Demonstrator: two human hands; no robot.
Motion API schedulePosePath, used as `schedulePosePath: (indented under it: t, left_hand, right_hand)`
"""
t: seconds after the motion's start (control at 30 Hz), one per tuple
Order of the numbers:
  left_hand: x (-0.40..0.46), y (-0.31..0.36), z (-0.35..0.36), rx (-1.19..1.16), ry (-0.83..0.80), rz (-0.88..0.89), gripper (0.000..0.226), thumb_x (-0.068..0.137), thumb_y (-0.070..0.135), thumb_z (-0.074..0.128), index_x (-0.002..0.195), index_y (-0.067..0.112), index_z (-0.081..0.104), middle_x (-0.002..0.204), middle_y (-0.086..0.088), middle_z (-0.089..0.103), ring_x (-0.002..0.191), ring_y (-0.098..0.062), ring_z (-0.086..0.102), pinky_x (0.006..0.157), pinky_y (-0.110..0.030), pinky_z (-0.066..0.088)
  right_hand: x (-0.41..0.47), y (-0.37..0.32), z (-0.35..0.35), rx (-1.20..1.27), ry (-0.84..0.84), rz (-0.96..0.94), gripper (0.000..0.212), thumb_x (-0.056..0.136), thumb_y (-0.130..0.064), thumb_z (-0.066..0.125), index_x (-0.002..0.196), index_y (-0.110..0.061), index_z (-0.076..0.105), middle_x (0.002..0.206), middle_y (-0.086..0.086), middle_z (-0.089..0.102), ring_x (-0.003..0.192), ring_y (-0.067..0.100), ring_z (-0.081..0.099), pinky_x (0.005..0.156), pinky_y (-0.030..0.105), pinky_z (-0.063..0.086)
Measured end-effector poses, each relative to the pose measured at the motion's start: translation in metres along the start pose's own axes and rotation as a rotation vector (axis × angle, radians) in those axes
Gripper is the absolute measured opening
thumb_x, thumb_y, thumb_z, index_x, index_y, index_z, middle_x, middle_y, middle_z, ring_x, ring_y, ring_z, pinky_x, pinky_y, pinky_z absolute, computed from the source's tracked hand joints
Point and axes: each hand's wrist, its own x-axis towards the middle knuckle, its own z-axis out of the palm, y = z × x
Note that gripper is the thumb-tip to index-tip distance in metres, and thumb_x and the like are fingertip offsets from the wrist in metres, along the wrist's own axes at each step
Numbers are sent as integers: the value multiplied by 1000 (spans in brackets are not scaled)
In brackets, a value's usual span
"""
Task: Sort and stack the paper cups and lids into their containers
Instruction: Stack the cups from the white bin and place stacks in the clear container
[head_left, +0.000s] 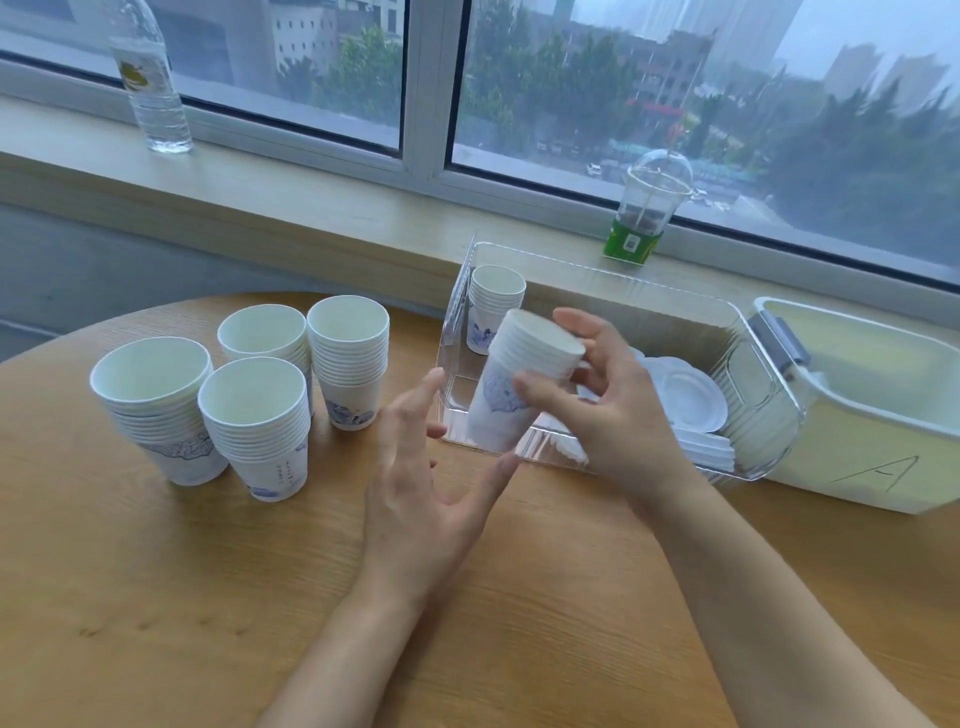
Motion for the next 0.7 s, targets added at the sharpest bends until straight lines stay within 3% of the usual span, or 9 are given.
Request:
schedulePosePath:
  t: [0.13, 0.23, 0.3, 0.5, 0.7]
  left_hand:
    - [0, -4, 2, -17, -43, -3, 94, 82, 67, 73, 160, 32, 34, 153, 14, 44, 120, -9, 59, 89, -17, 48]
    - [-1, -7, 5, -11, -80, -25, 97, 81, 69, 73, 162, 35, 31, 156, 14, 44, 126, -7, 57, 96, -30, 53]
    - [-2, -7, 5, -3, -87, -35, 97, 80, 70, 72, 162, 37, 31, 155, 13, 46, 127, -6, 57, 95, -32, 54]
    - [-1, -5, 2, 1, -98, -35, 97, 80, 72, 71, 161, 39, 30, 155, 12, 46, 128, -4, 56, 92, -17, 51]
    - [-1, -6, 3, -10, -94, -33, 96, 81, 71, 71, 161, 38, 31, 153, 11, 48, 127, -4, 56, 90, -13, 49]
  right_hand:
    - [31, 3, -21, 23, 134, 1, 72, 75, -40, 88, 139, -32, 56, 125, -1, 68, 115, 19, 67, 95, 42, 61]
    - [56, 13, -31, -67, 198, -5, 78, 74, -45, 90, 142, -33, 53, 131, -2, 64, 119, 17, 65, 101, 44, 58]
    - [72, 21, -33, -158, 209, 3, 78, 79, -39, 90, 145, -32, 50, 133, -2, 61, 119, 17, 63, 103, 44, 56]
    - [105, 50, -19, -313, 163, 75, 84, 82, -29, 89, 153, -22, 44, 125, -3, 57, 116, 17, 58, 107, 42, 52]
    - [124, 71, -8, -417, 179, 87, 84, 82, -32, 88, 153, -25, 43, 148, 5, 56, 132, 25, 54, 114, 44, 45]
